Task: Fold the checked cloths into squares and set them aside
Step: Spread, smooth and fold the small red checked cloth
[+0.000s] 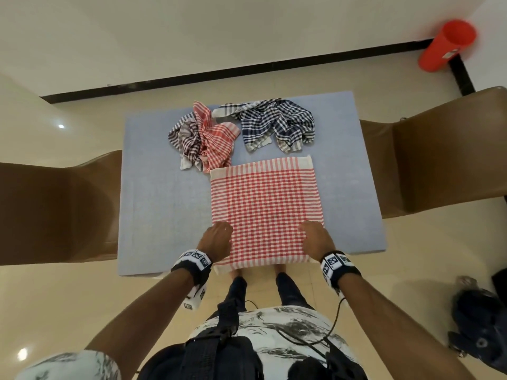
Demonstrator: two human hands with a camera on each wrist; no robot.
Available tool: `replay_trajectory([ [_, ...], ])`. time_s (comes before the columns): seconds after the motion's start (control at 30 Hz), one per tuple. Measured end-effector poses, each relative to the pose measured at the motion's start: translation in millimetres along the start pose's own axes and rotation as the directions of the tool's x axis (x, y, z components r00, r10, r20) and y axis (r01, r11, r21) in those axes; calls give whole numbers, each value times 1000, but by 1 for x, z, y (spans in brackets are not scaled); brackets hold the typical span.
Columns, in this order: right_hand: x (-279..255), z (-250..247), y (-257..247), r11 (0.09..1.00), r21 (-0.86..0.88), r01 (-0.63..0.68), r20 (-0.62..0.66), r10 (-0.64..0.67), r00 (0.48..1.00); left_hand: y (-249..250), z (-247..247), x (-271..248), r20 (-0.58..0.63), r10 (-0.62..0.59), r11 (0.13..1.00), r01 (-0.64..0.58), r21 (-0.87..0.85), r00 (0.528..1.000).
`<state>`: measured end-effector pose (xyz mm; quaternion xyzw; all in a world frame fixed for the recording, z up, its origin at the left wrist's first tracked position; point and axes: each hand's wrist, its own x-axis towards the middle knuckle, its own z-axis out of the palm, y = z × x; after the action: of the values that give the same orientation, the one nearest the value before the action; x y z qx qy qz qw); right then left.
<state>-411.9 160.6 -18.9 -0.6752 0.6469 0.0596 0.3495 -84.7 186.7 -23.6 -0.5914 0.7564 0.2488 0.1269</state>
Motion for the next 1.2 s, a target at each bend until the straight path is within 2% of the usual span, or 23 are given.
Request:
replay_trajectory([
  [0.07,3,3,-5,996,34,-86,25,85,996,2,-7,10,79,-136,988,141,-57,988],
  [0.13,2,13,10,978,44,-204,40,203,978,1,-7,12,217,-258,956,281,-85,942],
  [0.2,-9,20,30,952,55,-300,40,298,954,-5,2,5,333,-311,933,353,-73,890],
  [0.23,-16,22,40,927,79,-366,31,365,931,-9,9,1,362,-322,926,370,-69,875],
  [0.3,-30,26,60,832,141,-537,40,537,842,-16,23,-12,395,-354,905,417,-83,847],
  [0.37,-41,30,79,756,192,-626,92,621,778,-19,33,-25,409,-418,866,492,-89,811],
  [0.43,-43,38,88,757,246,-606,148,588,795,-20,40,-33,415,-481,817,567,-108,772],
  [0.5,-42,41,85,754,341,-561,148,546,825,-19,41,-33,425,-509,768,618,-168,748],
  [0.63,-38,35,75,697,447,-561,114,577,808,-6,36,-28,456,-545,647,699,-305,703],
  [0.7,-35,32,71,640,498,-585,135,609,781,2,34,-27,439,-573,602,719,-348,692],
  [0.83,-35,20,68,496,653,-572,245,577,779,-7,56,-29,431,-610,558,747,-362,665],
  [0.93,-38,9,70,385,726,-570,296,573,764,-14,78,-26,419,-626,527,753,-395,658],
  [1.07,-37,0,77,348,771,-534,282,565,775,6,54,-31,410,-606,542,731,-415,682],
  [1.13,-36,-7,77,364,777,-513,285,522,804,3,49,-33,422,-599,539,732,-417,681],
  [1.2,-34,-19,77,360,801,-479,310,435,846,-6,44,-34,419,-616,482,740,-469,667],
])
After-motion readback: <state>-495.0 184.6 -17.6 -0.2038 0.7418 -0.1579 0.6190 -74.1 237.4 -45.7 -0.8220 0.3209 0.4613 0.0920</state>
